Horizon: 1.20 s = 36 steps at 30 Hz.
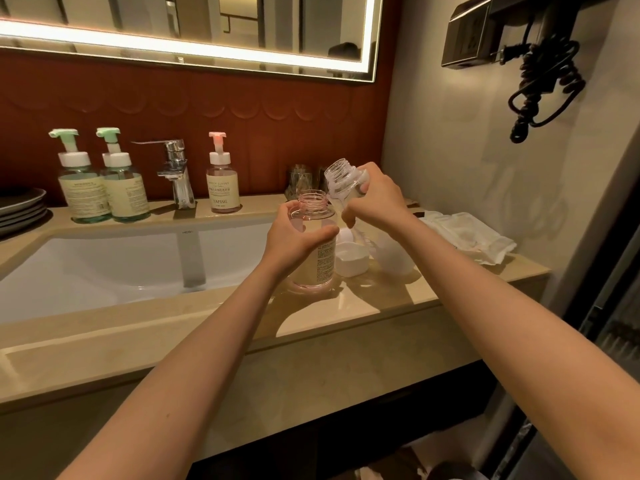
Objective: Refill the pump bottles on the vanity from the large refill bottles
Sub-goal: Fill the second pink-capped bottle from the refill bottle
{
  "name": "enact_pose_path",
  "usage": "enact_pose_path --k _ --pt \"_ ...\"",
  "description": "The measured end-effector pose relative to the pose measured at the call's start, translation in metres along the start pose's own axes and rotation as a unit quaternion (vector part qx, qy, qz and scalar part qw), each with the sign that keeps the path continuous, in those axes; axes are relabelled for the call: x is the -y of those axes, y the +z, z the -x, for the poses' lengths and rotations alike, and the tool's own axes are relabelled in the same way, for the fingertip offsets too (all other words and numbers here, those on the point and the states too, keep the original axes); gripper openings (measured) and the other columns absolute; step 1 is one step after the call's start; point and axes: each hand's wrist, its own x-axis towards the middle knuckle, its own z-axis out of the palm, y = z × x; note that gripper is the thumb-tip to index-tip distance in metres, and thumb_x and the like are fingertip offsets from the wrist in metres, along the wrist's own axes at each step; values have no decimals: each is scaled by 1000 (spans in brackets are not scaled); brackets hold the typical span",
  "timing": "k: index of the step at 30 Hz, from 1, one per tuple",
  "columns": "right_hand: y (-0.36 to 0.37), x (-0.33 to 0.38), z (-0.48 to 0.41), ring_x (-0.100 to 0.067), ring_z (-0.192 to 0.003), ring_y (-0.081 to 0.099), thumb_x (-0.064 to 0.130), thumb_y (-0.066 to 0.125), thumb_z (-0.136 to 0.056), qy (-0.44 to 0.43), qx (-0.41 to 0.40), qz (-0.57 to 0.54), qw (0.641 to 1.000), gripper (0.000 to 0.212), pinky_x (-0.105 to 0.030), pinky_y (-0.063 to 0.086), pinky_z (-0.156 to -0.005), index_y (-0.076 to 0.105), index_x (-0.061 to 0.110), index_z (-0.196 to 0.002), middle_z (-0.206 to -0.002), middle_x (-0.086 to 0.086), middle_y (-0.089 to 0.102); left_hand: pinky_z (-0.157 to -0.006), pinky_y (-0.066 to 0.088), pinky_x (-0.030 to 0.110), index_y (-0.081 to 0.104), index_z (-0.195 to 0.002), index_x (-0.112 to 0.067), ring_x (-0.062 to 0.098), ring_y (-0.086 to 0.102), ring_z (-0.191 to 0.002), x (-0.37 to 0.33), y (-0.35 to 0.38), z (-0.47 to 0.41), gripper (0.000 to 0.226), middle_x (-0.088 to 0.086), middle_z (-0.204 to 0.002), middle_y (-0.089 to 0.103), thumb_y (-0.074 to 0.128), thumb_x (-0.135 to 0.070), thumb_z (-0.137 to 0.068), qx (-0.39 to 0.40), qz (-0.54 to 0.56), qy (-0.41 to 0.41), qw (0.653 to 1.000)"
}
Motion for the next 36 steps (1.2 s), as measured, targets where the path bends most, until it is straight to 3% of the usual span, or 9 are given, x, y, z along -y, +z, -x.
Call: enact_pose_path --k 10,15,21,24,29,33,36 --pt "-8 -15 -6 -22 -108 43 4 72 -61 64 -80 -106 989 82 -32 43 -83 29 12 -130 -123 -10 41 -90 36 26 32 -139 -15 9 39 -108 -1 -1 1 81 5 -140 44 77 -32 -74 3 10 0 1000" --pt "-16 -22 -2 -19 -101 45 0 69 -65 89 -101 -170 976 78 -30 42 -80 25 12 -128 -108 -2 43 -89 35 25 31 -140 -15 18 42 -123 -2 1 2 82 6 -143 42 76 -32 -75 -2 8 -4 1000" --pt "-20 -29 -2 -16 -102 40 3 68 -71 139 -109 -245 953 73 -29 37 -79 28 11 -131 -115 -1 39 -89 36 26 30 -141 -15 22 41 -126 0 1 0 83 6 -144 41 76 -33 -75 -4 5 -6 1000" --pt "-20 -33 -2 -14 -102 37 5 68 -72 140 -108 -246 953 73 -29 36 -80 28 10 -132 -114 1 35 -90 37 27 31 -140 -15 20 42 -125 1 2 -1 83 6 -143 42 76 -34 -74 -6 6 -8 1000" --pt "-16 -34 0 -15 -105 37 10 70 -71 131 -113 -222 959 75 -33 39 -87 27 12 -132 -135 -5 38 -89 37 27 31 -140 -16 21 42 -125 2 2 -1 82 5 -143 42 76 -35 -74 -11 -1 -7 1000" --pt "-16 -37 3 -23 -118 39 15 73 -72 132 -127 -189 965 77 -36 39 -92 24 13 -131 -134 -7 36 -89 37 28 30 -141 -16 22 41 -126 1 2 -1 83 6 -143 41 75 -36 -75 -10 -5 -8 1000" --pt "-16 -39 6 -22 -117 38 17 77 -71 137 -134 -198 961 86 -35 38 -93 20 15 -135 -137 -8 34 -89 36 27 30 -141 -16 20 41 -125 1 1 0 83 5 -143 41 75 -35 -75 -11 -7 -5 1000"
